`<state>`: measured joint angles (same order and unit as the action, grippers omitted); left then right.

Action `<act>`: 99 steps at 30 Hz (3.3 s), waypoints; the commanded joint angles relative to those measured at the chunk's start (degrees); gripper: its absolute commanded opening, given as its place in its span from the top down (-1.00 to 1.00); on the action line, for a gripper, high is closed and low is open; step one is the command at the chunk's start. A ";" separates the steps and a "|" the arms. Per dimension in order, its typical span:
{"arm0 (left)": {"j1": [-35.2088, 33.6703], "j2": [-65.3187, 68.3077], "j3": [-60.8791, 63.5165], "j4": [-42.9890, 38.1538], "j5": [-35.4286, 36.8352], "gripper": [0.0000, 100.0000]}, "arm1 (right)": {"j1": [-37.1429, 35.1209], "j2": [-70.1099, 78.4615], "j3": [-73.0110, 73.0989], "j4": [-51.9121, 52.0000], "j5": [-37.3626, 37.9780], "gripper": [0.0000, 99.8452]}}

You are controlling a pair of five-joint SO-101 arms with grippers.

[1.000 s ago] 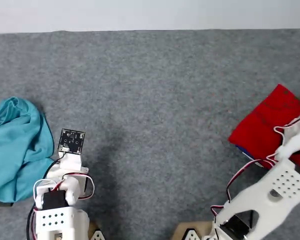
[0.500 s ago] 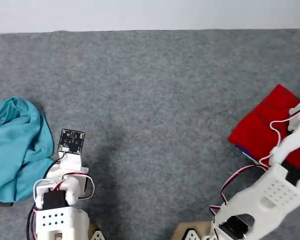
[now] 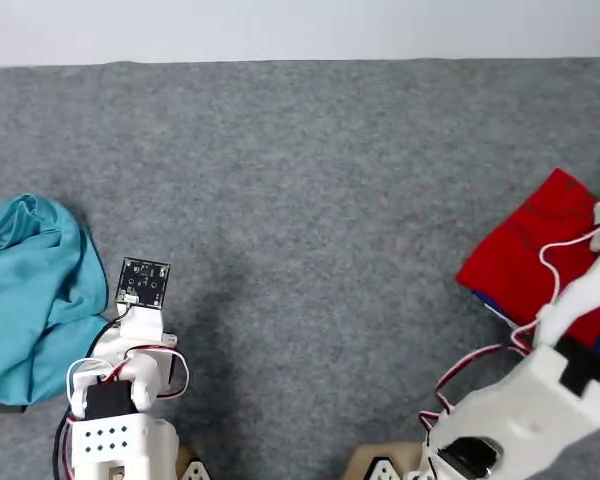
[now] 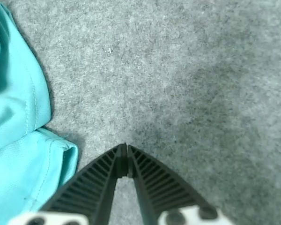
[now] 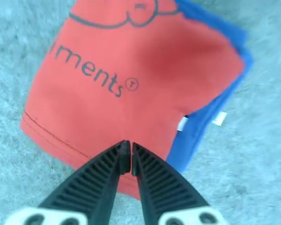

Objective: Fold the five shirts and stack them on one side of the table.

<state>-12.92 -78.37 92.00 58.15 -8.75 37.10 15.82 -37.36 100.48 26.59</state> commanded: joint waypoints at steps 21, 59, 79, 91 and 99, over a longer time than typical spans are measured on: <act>0.35 -0.44 -0.22 -0.97 0.35 0.99 | -6.29 -27.74 41.05 2.15 0.18 0.98; 0.35 -0.44 -0.22 -0.97 0.35 0.99 | -17.89 -50.68 80.53 -21.67 0.09 0.98; 0.35 -0.44 -0.22 -0.97 0.35 0.99 | -25.71 -50.68 80.62 -24.66 -8.88 0.98; 0.35 -0.44 -0.22 -0.97 0.35 0.99 | -30.55 -50.77 74.90 -21.67 -9.67 0.98; 0.35 -0.44 -0.22 -0.97 0.35 0.99 | -30.37 -50.77 65.05 -14.11 -9.67 0.98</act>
<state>-12.92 -78.37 92.00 58.15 -8.75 7.03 -32.53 32.26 84.13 17.54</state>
